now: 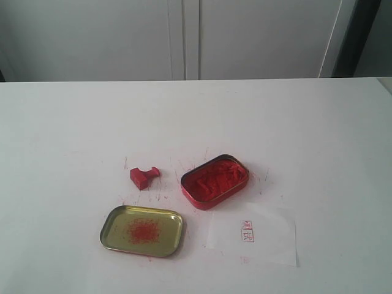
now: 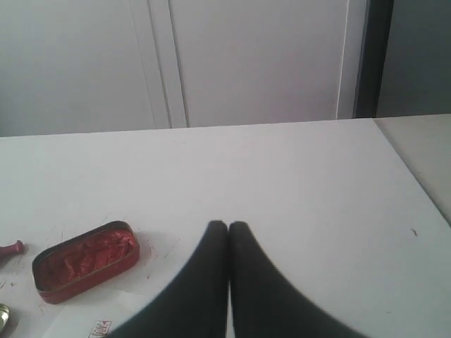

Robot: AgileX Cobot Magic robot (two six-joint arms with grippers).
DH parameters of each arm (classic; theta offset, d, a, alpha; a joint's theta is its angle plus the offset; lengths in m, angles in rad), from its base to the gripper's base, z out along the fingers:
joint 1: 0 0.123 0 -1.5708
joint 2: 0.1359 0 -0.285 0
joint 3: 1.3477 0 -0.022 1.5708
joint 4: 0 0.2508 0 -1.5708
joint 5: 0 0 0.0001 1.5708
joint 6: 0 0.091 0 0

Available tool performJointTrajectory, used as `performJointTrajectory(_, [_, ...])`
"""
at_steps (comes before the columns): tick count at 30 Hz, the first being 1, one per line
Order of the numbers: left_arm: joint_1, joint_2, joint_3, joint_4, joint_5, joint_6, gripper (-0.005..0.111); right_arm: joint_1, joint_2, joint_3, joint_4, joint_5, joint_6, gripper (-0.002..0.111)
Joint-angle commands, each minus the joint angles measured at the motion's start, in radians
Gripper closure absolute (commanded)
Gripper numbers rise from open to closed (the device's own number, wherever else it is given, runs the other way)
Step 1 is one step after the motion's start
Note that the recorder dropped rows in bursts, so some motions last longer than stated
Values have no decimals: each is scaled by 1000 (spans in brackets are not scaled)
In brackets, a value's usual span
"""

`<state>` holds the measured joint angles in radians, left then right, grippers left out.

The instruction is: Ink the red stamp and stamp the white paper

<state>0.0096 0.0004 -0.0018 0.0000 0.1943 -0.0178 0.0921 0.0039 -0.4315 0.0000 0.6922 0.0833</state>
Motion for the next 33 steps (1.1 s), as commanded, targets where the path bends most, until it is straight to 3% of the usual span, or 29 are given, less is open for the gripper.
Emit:
performJointTrajectory(1, [-3, 0, 2, -6, -1, -4, 107, -5, -4, 32, -19, -57, -9, 108])
performJointTrajectory(27, [-3, 0, 2, -6, -1, -4, 107, -5, -4, 410, -56, -315, -9, 108])
performJointTrajectory(33, [-3, 0, 2, -6, -1, -4, 107, -5, -4, 431, -56, -350, -9, 108])
